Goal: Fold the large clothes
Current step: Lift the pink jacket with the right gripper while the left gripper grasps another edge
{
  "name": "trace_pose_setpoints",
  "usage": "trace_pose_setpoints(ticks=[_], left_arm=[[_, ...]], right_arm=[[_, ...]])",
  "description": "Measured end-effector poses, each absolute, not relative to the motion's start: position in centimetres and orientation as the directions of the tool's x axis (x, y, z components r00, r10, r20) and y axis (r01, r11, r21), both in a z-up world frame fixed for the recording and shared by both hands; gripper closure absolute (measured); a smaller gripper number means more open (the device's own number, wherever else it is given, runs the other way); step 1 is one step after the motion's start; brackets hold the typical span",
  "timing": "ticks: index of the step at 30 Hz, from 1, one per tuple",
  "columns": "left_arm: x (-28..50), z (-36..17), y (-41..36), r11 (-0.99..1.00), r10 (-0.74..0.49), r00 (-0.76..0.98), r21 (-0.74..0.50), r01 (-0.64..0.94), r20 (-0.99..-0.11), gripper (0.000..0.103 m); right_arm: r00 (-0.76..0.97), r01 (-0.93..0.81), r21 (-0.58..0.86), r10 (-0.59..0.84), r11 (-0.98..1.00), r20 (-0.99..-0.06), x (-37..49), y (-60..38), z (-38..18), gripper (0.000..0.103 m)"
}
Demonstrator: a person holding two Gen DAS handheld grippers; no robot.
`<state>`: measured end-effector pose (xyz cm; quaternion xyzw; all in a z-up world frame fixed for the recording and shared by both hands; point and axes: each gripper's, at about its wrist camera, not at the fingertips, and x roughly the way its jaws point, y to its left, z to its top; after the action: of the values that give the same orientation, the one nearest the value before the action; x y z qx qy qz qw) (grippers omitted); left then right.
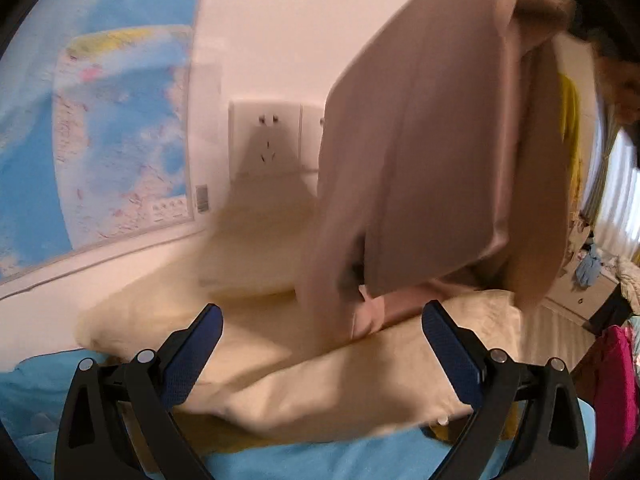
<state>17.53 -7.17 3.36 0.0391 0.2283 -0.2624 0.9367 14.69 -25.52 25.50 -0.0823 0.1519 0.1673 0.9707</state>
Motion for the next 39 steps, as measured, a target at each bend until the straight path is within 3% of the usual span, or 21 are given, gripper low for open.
trace_pose_setpoints(ticks=[2,4,5,6,7,9,12,19,21,25,32,39], left_arm=[[19.2,2.7,-8.6,0.854,-0.452,0.750,0.008,0.520,-0.484,0.007],[21.5,2.1,-9.2,0.867,-0.397,0.745,0.049,0.497,-0.536,0.017],[23.0,2.1,-8.9,0.855,-0.430,0.700,-0.007,0.519,-0.571,0.033],[24.3,2.5,-8.1,0.841,-0.483,0.649,-0.103,0.532,-0.588,0.062],[24.8,3.0,-7.6,0.819,-0.535,0.617,-0.172,0.548,-0.578,0.079],[24.8,5.1,-7.2,0.811,-0.558,0.633,-0.192,0.552,-0.536,0.092],[23.7,10.2,-7.2,0.812,-0.570,0.685,-0.181,0.555,-0.453,0.095],[15.7,26.0,-4.6,0.802,-0.598,0.787,-0.129,0.584,-0.154,0.095],[11.4,29.8,-2.2,0.814,-0.578,0.815,-0.106,0.571,-0.044,0.095],[2.4,34.3,0.6,0.858,-0.509,0.857,-0.026,0.512,0.076,0.094],[-13.4,37.4,7.1,0.954,-0.293,0.949,0.102,0.282,0.116,0.094],[-17.8,34.2,12.3,0.964,0.027,1.000,0.266,-0.025,-0.002,0.093]], right_arm=[[0.899,-0.351,-0.107,0.303,0.930,-0.316,14.3,-26.0,25.4,0.094],[0.904,-0.339,-0.104,0.293,0.935,-0.312,13.8,-26.8,25.3,0.094],[0.905,-0.334,-0.099,0.290,0.937,-0.312,13.6,-27.2,25.3,0.094],[0.908,-0.324,-0.099,0.279,0.941,-0.313,13.2,-27.7,25.4,0.094],[0.912,-0.310,-0.106,0.263,0.945,-0.315,12.9,-28.1,25.5,0.094],[0.926,-0.276,-0.109,0.234,0.955,-0.295,11.8,-29.1,26.2,0.094],[0.958,-0.231,-0.084,0.212,0.969,-0.195,8.8,-31.0,29.2,0.095],[0.977,-0.200,-0.117,0.207,0.973,0.055,-3.1,-32.3,38.7,0.095],[0.970,-0.213,-0.115,0.224,0.970,0.093,-6.4,-32.3,40.6,0.095],[0.954,-0.247,-0.134,0.265,0.960,0.143,-12.1,-31.4,42.7,0.095],[0.836,-0.523,-0.061,0.525,0.850,0.157,-16.7,-28.8,41.0,0.095],[0.668,-0.744,0.079,0.742,0.664,0.055,-11.2,-23.5,35.2,0.095]])
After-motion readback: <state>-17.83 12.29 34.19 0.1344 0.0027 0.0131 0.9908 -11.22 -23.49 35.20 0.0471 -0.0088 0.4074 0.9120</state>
